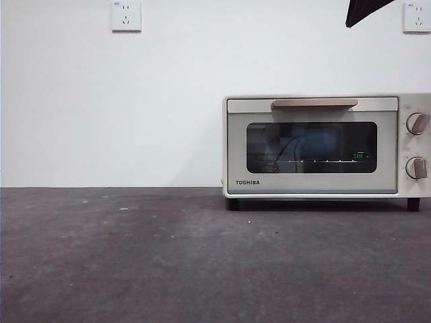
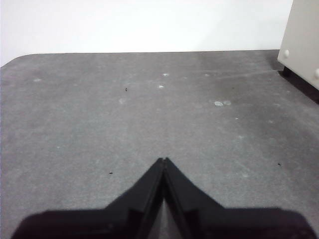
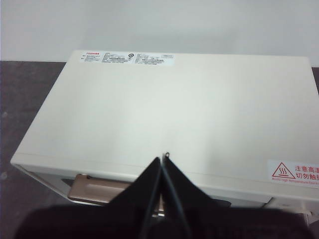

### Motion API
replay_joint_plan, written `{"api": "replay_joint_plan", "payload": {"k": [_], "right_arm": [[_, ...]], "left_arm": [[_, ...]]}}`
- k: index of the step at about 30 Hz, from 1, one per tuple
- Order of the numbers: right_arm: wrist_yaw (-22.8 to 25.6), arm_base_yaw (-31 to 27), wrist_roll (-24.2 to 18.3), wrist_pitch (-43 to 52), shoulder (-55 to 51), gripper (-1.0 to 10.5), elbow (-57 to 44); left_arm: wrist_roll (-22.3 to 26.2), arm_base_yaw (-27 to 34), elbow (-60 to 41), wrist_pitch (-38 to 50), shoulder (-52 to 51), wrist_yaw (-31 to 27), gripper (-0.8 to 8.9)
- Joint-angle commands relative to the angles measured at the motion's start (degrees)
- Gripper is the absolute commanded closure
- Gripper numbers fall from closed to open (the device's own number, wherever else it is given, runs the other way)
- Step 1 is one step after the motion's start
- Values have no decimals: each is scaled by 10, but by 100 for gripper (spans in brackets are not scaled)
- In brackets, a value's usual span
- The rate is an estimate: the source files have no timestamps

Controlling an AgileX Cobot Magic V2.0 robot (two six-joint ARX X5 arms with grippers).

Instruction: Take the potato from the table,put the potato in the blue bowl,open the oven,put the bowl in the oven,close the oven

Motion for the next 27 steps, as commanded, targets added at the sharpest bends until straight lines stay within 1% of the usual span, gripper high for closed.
{"api": "replay_joint_plan", "payload": {"k": [1,11,14,17,22,25,27], "right_arm": [[1,0,-3,4,3,946,-2],[1,0,-3,7,3,946,-2],[16,-2,-3,-9,-8,946,-3],[18,0,-3,-37,-44,946,-4],[25,-1,-3,-72,-135,946,-14],[26,-5,-3,-64,-198,946,-32],[28,-12,-9,-33,-240,946,-64]], "left_arm": [[-4,-1,-6,7,-1,2,818],[-4,-1,-6,7,0,2,817],[-4,-1,-6,7,0,2,818],[-4,-1,-6,7,0,2,817],[-4,-1,-6,7,2,2,818],[-4,-1,-6,7,2,2,817],[-4,-1,-6,7,3,2,817]]}}
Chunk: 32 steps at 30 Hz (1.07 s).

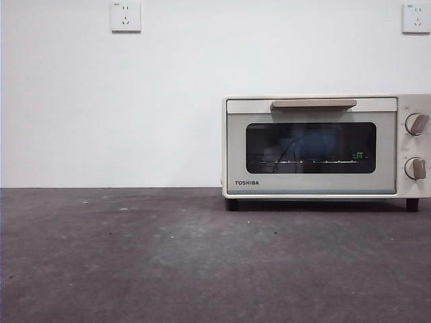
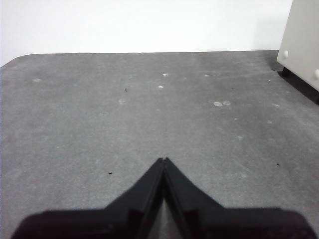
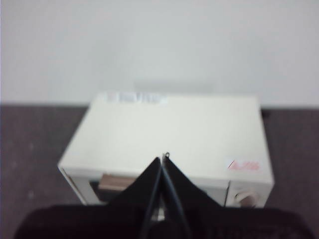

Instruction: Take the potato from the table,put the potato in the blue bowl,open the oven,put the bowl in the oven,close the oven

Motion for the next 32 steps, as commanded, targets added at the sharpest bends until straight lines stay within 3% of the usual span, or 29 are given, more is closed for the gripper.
{"api": "replay_joint_plan", "payload": {"k": [1,8,12,16,21,32], "right_arm": [[5,-10,-13,41,-45,946,-54],[5,-59,-17,291,-244,946,-331],[17,-86,-32,370,-365,946,-502],[53,-103,-34,396,-454,946,-637],[54,-119,-34,433,-530,946,-772],[21,-123,-34,437,-644,946,-909]], "left_arm": [[-4,-1,-6,5,1,2,818],[-4,-1,-6,5,3,2,817],[-4,-1,-6,5,3,2,818],[-4,-1,-6,5,3,2,818],[-4,-1,-6,5,4,2,818],[-4,-1,-6,5,4,2,817]]}}
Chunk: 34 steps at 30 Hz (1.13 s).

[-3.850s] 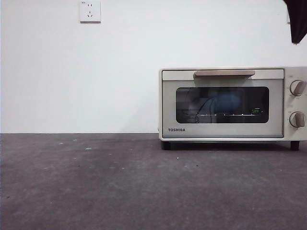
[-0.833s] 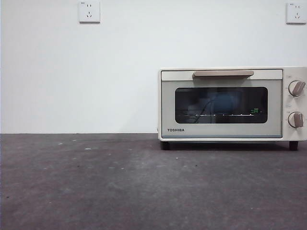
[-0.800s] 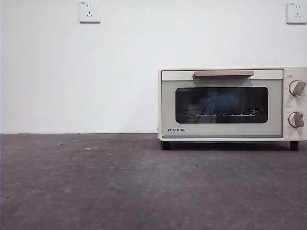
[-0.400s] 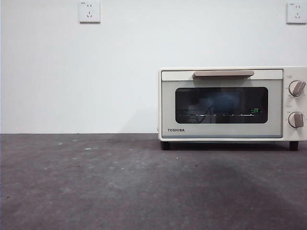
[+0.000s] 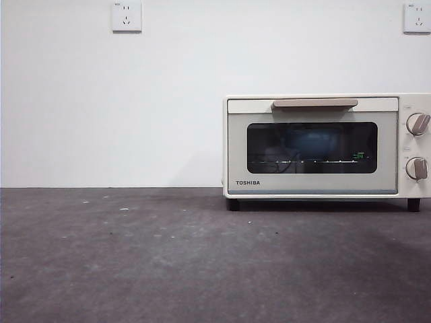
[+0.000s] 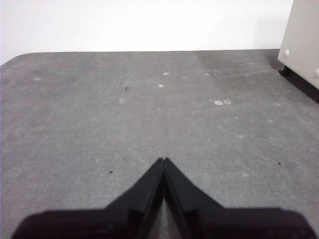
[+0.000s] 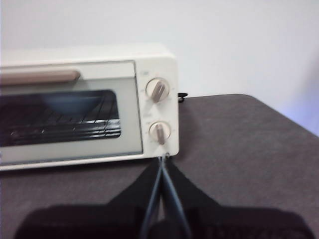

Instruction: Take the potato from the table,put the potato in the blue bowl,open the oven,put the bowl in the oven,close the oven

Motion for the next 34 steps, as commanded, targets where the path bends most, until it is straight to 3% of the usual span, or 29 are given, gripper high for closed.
{"api": "replay_joint_plan", "payload": {"k": [1,18,34], "right_arm": [[-22,-1,-2,5,-20,946,-27],[-31,1,-21,-111,-34,946,-27],[-31,1,-15,-113,-34,946,-27]], "left_arm": [[-4,-1,-6,4,0,2,818],[-4,-1,-6,4,0,2,817],[-4,-1,-6,4,0,2,817]]}}
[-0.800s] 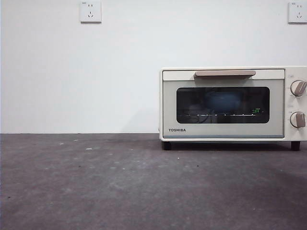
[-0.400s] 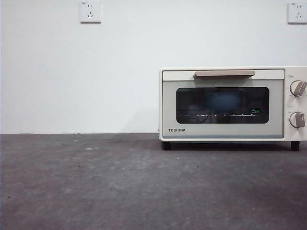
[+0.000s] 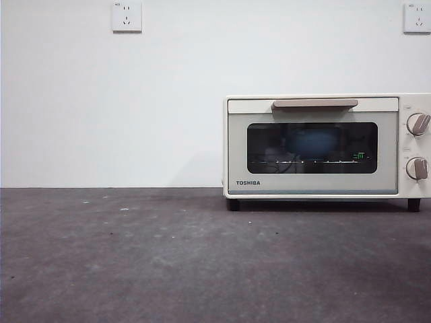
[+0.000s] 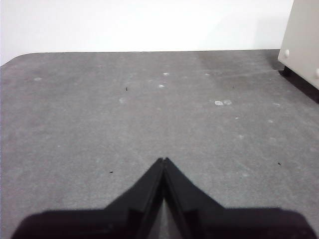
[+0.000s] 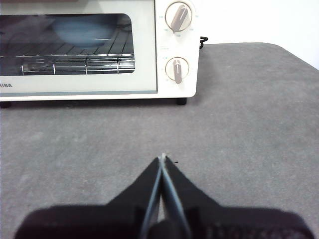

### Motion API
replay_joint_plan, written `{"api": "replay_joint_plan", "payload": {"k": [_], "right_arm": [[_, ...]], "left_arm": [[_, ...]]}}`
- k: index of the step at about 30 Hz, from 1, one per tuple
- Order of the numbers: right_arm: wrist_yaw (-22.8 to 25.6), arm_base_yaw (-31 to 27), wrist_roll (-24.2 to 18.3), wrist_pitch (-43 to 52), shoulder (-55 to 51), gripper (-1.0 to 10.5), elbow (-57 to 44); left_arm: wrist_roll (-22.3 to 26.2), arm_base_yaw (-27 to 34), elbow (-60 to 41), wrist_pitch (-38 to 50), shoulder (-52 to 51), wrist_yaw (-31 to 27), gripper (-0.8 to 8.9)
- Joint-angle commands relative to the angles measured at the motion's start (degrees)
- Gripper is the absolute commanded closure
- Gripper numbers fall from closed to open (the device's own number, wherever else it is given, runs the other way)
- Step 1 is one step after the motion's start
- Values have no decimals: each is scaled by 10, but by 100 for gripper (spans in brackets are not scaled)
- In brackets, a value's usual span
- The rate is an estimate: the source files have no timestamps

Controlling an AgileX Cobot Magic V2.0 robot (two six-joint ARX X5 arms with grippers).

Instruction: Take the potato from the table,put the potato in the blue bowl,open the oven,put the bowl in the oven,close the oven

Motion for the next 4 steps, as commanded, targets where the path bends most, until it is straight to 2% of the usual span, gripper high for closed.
{"api": "replay_joint_plan", "payload": {"k": [1,4], "right_arm": [[0,0,0,2,-2,946,-5],[0,0,0,2,-2,946,-5]], "left_arm": [[-4,-1,-6,4,0,2,818],[-4,-1,-6,4,0,2,817]]}}
